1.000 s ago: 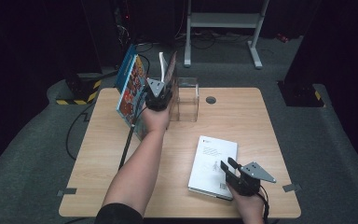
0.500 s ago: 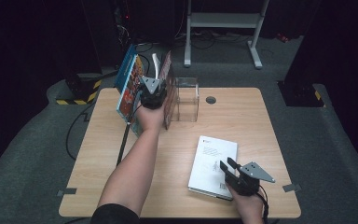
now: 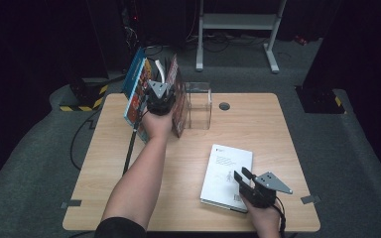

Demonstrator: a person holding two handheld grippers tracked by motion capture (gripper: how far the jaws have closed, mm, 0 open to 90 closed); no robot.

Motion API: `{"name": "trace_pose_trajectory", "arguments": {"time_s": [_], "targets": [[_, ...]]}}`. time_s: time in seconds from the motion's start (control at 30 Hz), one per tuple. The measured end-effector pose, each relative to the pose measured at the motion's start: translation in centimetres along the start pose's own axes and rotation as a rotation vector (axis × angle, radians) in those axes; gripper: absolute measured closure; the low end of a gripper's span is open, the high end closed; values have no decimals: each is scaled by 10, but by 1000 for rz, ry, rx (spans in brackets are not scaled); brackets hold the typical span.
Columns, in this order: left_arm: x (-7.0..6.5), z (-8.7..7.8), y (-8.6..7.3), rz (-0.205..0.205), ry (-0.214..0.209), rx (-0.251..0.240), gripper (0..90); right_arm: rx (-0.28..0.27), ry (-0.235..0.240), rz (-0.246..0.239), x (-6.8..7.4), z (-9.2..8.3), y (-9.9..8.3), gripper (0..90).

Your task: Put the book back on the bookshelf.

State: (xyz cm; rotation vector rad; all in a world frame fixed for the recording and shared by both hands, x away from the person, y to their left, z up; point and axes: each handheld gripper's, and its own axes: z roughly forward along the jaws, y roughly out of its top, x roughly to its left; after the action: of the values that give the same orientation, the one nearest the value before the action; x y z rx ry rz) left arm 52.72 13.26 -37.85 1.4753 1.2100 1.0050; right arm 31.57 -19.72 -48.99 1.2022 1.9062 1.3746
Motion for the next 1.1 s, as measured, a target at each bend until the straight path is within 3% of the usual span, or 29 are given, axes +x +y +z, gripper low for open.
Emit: {"name": "trace_pose_trajectory", "arguments": {"time_s": [0.37,0.7,0.9,1.1], "targets": [[7,0,-1,-4,12,44,632,3,-3,-3,1,2,0,623],[10,0,0,-20,15,121,554,6,2,-10,4,4,0,623],[8,-2,-4,-9,18,130,541,5,4,-11,4,4,0,623],[8,-6,-8,-37,23,133,527,5,5,-10,4,4,0,623]]}}
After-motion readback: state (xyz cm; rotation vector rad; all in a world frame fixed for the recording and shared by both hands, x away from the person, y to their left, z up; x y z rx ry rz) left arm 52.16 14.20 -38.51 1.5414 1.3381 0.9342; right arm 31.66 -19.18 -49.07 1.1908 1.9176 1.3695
